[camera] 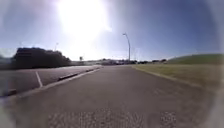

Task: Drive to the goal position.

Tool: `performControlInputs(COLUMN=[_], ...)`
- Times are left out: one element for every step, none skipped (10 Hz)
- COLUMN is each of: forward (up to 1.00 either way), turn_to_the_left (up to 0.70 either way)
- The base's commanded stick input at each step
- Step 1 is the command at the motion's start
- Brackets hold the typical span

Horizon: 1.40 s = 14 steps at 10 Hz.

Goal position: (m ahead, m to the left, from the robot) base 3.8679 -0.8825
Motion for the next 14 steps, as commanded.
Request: performControlInputs(forward=[1.0,1.0,1.0,1.0,1.0,1.0,1.0,1.0,1.0,1.0,1.0,1.0,1.0,1.0], turn_to_the_left=[0.01,0.01,0.01,0.01,0.01,0.01,0.01,0.01,0.01,0.01,0.01,0.01,0.01,0.01])
